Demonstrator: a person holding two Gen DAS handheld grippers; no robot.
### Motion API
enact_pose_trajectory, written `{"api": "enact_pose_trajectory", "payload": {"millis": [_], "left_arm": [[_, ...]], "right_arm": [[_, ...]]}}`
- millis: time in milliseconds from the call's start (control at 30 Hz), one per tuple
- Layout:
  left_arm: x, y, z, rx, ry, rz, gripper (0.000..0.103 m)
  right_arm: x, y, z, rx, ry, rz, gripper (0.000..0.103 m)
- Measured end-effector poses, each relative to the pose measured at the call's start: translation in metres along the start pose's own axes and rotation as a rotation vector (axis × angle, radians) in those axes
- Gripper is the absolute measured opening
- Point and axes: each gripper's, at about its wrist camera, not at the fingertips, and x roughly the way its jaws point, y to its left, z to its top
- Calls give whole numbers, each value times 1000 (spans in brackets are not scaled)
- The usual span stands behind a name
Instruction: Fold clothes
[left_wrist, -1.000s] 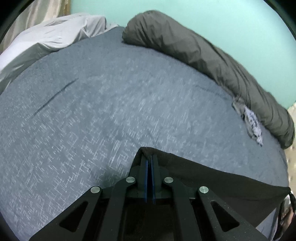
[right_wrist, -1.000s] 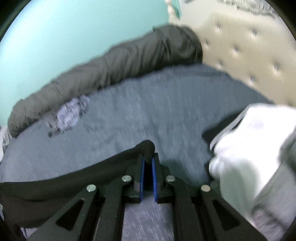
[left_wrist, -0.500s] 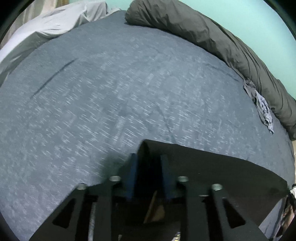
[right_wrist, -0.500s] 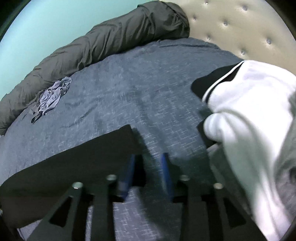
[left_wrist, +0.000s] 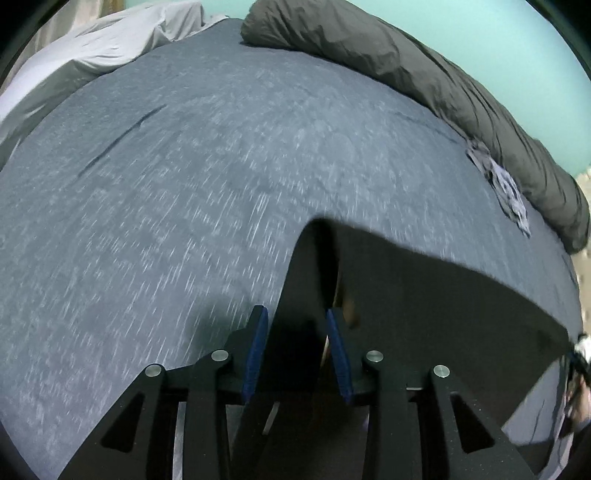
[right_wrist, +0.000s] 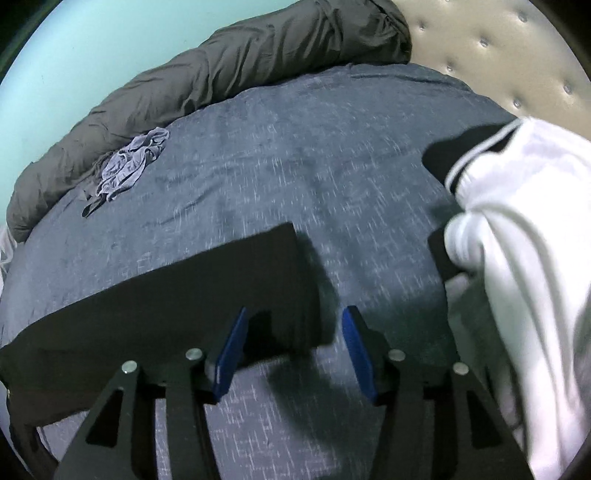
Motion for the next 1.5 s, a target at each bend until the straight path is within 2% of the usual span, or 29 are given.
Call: {"api": "enact_pose_trajectory", "payload": {"millis": [133,233,400,567,800,1033,1200,1333,1500], "left_arm": [[-22,9,-24,-15,23,-18,37],[-39,19,-49,-40,48,-34,49],[-64,32,-94,-80,57,-74,49],[-87,39,-137,-120,52,-123,51],[-95,42,-179,-180,56,-157,55],[-80,54,-205,-272,70,-171,57],[-74,59,-212,-286,46,-185,57],[-72,64,-212,-290,24,-206,55],[-72,66,-211,-274,16,-226,30]], "right_arm": [[-13,1,-17,22,6,23,56],[-32,8,-30,4,14,60,56],[-78,19,-65,-22,45,167,62],[-117,19,-104,-18,68,234,63],[-154,3,-146,31,94,244,63],[-189,-6,-175,38,97,242,63],[-208,-16,-195,31,130,221,64],[-216,-27,-214,-3,186,166,64],[-216,-54,-235,45,212,120,64]]}}
